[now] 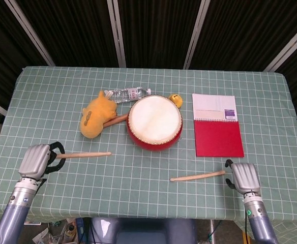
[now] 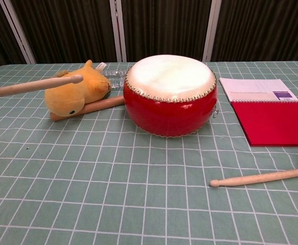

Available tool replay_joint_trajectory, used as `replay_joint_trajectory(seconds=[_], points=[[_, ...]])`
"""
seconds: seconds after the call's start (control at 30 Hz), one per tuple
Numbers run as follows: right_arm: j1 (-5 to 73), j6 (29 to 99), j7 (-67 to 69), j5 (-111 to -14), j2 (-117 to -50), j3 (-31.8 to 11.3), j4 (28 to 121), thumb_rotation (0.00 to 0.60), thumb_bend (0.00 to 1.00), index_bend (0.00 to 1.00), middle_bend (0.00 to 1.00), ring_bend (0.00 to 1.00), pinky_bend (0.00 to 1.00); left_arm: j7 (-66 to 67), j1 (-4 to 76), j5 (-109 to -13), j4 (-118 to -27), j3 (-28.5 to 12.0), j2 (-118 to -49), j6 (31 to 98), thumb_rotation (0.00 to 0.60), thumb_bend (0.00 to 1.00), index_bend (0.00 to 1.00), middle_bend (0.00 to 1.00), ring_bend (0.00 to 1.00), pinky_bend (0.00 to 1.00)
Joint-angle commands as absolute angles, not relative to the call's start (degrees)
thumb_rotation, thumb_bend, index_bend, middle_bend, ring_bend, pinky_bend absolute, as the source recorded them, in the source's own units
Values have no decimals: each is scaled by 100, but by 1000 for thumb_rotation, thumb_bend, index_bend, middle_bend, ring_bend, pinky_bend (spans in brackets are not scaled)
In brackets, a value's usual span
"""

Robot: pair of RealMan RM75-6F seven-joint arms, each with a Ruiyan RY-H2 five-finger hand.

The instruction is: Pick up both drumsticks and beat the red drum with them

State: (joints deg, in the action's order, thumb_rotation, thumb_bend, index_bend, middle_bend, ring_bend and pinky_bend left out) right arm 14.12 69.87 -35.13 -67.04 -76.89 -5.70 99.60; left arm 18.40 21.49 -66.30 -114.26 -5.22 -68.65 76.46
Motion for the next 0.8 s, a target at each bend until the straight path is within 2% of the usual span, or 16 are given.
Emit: replay_joint_trajectory(seconds=[0.03, 0.8], points=[[1495, 6938, -3623, -6573, -7854, -573, 9859, 600, 289, 430, 1000, 1000, 1000, 1844, 2148, -6617, -11414, -534, -6871, 7630, 600, 569, 747, 1000, 1000, 1000], [1887, 6903, -4166, -6001, -8603, -528, 9452, 600, 309, 455, 1000, 1000, 1000, 1812, 2114, -6561, -11344, -630, -6889, 7551, 600, 569, 748, 1000, 1000, 1000]])
